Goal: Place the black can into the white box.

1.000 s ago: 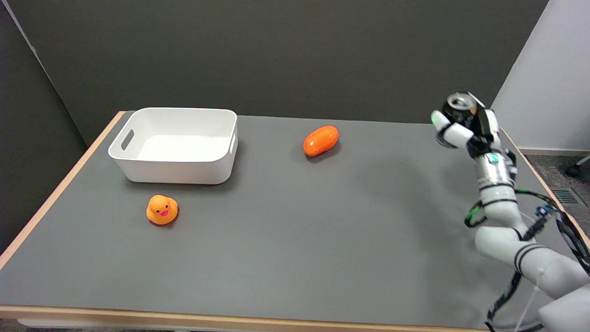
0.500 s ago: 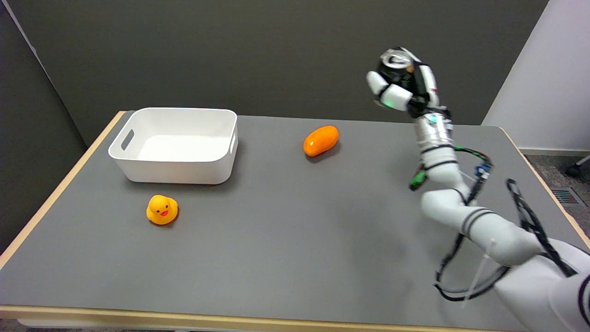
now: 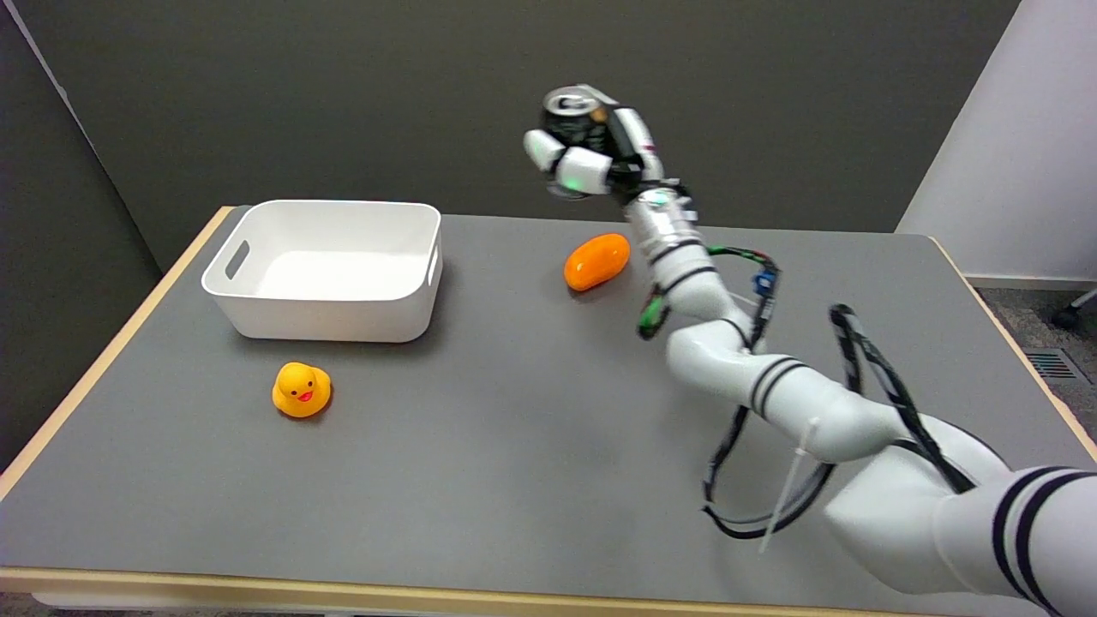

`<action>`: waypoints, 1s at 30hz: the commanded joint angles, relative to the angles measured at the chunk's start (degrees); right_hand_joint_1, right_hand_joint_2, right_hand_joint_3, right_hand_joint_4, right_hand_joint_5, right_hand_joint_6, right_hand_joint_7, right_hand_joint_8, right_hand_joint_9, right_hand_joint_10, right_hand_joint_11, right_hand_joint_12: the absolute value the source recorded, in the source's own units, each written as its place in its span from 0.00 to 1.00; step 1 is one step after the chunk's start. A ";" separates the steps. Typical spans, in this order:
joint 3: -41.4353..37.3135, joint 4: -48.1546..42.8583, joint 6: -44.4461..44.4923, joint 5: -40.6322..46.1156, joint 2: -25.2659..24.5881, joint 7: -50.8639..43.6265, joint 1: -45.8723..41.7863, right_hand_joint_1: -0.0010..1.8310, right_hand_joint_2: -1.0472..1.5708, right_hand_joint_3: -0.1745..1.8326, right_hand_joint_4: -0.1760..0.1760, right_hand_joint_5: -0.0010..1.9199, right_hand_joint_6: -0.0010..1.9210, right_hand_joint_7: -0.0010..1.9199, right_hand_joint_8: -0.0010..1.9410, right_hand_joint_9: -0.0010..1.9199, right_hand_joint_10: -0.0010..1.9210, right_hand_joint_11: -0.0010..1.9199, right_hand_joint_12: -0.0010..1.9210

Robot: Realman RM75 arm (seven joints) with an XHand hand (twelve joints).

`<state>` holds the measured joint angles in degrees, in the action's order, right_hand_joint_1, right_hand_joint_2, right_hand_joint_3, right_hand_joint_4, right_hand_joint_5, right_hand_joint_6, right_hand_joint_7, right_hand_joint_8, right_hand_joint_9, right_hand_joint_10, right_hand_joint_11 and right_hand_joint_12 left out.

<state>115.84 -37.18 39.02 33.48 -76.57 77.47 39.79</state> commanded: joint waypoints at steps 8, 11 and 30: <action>16.83 -1.64 -23.18 -0.52 -16.63 -6.38 10.32 0.80 0.77 0.47 0.24 0.25 0.87 0.27 0.94 0.34 1.00 0.00 1.00; 18.85 -3.73 -23.94 -0.48 -16.96 -6.38 9.35 0.80 0.77 0.46 0.24 0.25 0.87 0.26 0.94 0.34 1.00 0.00 1.00; 20.83 3.21 -23.93 -0.40 -18.40 -6.46 7.81 0.80 0.79 0.43 0.24 0.25 0.87 0.25 0.94 0.33 1.00 0.00 1.00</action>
<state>133.92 -39.61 17.23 32.83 -92.17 71.60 46.75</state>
